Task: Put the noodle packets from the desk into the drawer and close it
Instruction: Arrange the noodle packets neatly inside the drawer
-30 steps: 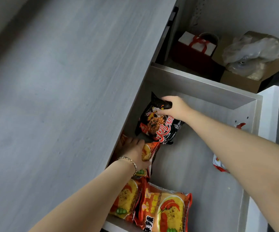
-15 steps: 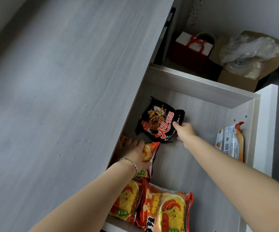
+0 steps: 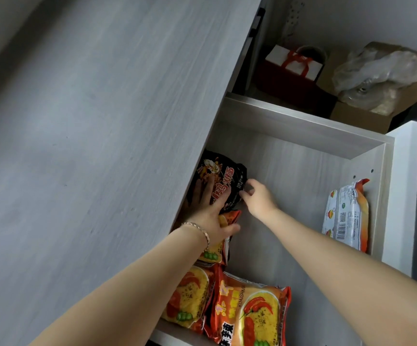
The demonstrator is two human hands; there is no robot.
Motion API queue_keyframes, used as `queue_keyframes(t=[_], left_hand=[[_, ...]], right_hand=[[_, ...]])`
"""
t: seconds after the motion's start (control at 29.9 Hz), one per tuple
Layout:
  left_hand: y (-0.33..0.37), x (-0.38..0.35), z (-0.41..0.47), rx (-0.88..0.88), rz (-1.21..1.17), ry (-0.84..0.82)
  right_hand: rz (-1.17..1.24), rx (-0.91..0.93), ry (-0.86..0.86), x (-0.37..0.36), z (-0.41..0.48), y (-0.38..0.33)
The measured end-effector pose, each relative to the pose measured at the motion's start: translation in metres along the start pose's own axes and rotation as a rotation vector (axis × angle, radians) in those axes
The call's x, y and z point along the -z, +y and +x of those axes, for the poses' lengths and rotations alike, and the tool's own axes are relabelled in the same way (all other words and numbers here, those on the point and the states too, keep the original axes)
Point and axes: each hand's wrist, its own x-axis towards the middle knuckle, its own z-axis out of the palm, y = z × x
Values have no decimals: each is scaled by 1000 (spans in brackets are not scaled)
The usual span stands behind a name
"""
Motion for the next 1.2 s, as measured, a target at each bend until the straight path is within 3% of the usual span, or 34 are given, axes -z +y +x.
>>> queue_keyframes(t=[0.17,0.23,0.4,0.47,0.53,0.6,0.74,0.87,0.94,1.04,1.14,1.2], left_hand=[[-5,4,12,55,84,-46],[-7,3,13,69,172,-59],[5,12,11,113,213,-94],[16,16,6,153,153,-120],[28,19,-3,170,116,-78],[38,17,-14,107,163,42],[45,7,-33,-43,188,211],[46,3,-48,-36,112,239],[45,2,-53,-21,44,220],[45,4,-56,6,-145,208],[50,10,-54,112,-507,162],[57,15,-51,240,-900,58]], right_hand=[[-162,61,-159,16,-9,7],[-229,97,-106,25,-19,11],[-452,304,528,73,-60,21],[-584,186,628,99,-72,29],[-694,-64,549,119,-75,40],[-819,-195,483,126,-72,53],[-906,-165,542,117,-63,67],[-953,-116,595,108,-64,74],[-930,-39,593,105,-71,75],[-603,-86,465,107,-76,66],[-184,-270,408,110,-73,61],[-196,-127,371,102,-86,53]])
